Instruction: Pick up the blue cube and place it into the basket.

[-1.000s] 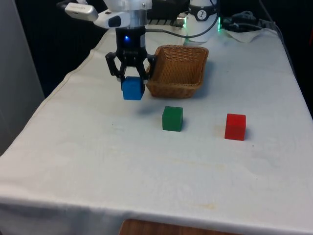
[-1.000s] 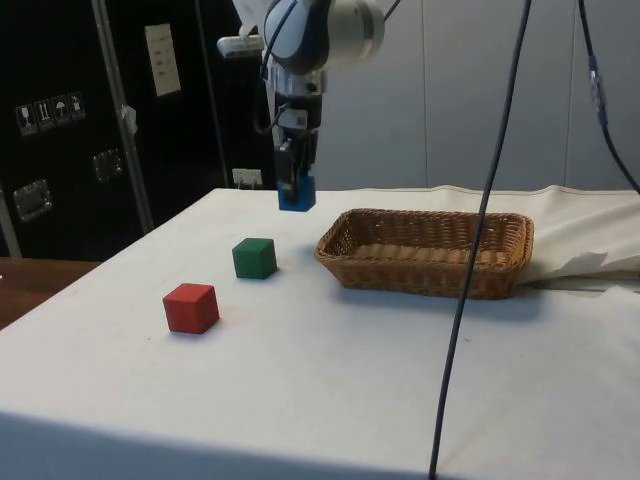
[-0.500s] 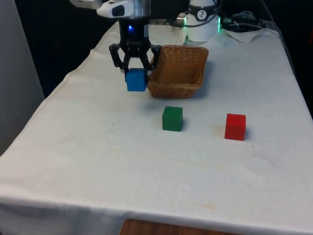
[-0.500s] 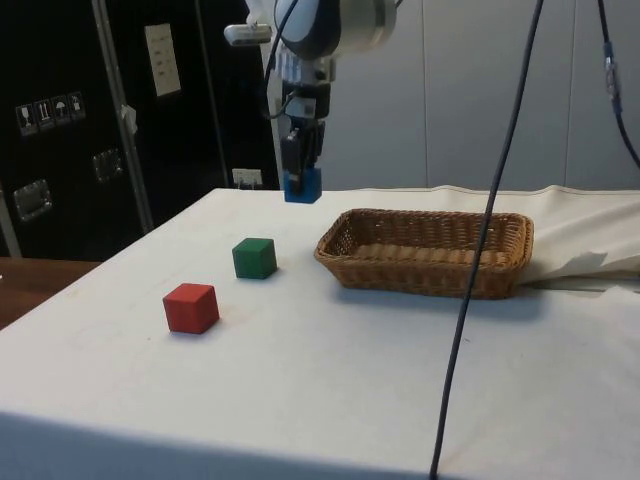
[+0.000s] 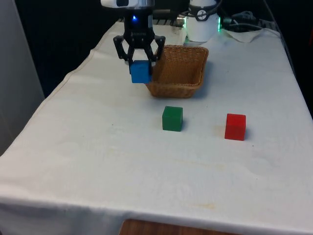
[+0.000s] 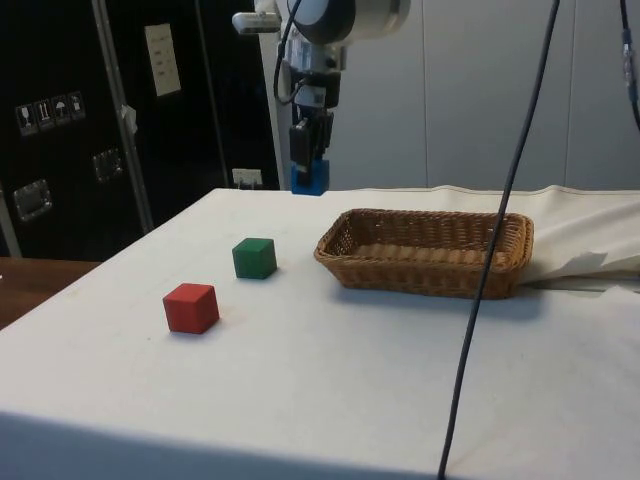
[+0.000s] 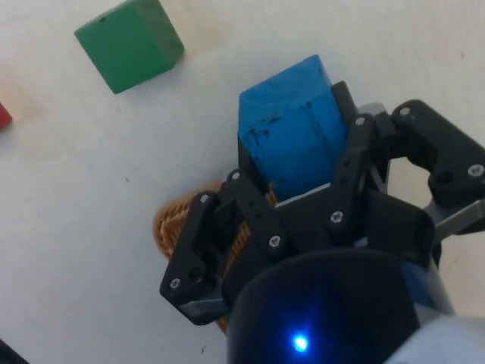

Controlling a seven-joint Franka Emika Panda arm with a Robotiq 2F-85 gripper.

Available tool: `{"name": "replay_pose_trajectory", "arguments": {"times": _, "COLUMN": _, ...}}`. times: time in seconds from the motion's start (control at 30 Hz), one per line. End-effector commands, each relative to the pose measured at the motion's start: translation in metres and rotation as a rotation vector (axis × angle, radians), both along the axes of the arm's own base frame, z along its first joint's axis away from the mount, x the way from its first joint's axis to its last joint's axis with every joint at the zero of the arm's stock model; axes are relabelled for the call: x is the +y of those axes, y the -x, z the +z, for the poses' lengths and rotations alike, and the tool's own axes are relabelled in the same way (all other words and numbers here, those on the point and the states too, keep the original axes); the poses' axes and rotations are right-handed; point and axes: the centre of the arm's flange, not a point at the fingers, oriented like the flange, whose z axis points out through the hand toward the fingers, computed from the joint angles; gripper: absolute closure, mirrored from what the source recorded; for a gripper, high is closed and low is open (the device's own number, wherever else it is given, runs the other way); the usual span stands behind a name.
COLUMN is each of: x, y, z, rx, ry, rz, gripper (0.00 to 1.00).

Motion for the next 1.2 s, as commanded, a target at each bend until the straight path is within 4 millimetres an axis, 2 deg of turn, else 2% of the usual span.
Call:
{"name": "replay_pose_trajectory", "arguments": {"times": 0.0, "x": 0.000, "y": 0.004, "z": 0.002, "rx": 0.003, "ry": 0.007, "rz": 0.000, "gripper": 1.00}}
{"name": "replay_pose_trajectory", "arguments": {"times": 0.5, "x": 0.008, "y": 0.028, "z": 0.016, "rx": -0.008, "ry": -0.011, "rz": 0.004, "gripper": 1.00}}
{"name": "replay_pose_trajectory", "arguments": {"times": 0.53, "x": 0.008, "y": 0.025, "z": 0.015, "rx": -0.011, "ry": -0.020, "rz": 0.004, "gripper": 1.00}}
{"name": "replay_pose_trajectory", "arguments": {"times": 0.83, "x": 0.016, "y": 0.044, "z": 0.023, "rx": -0.015, "ry": -0.022, "rz": 0.010, "gripper": 1.00}}
{"name": "replay_pose_trajectory", "arguments": {"times": 0.87, "x": 0.016, "y": 0.042, "z": 0.023, "rx": -0.017, "ry": -0.034, "rz": 0.012, "gripper": 1.00}}
{"name": "replay_pose_trajectory", "arguments": {"times": 1.17, "x": 0.027, "y": 0.062, "z": 0.027, "rx": -0.015, "ry": -0.045, "rz": 0.026, "gripper": 1.00}}
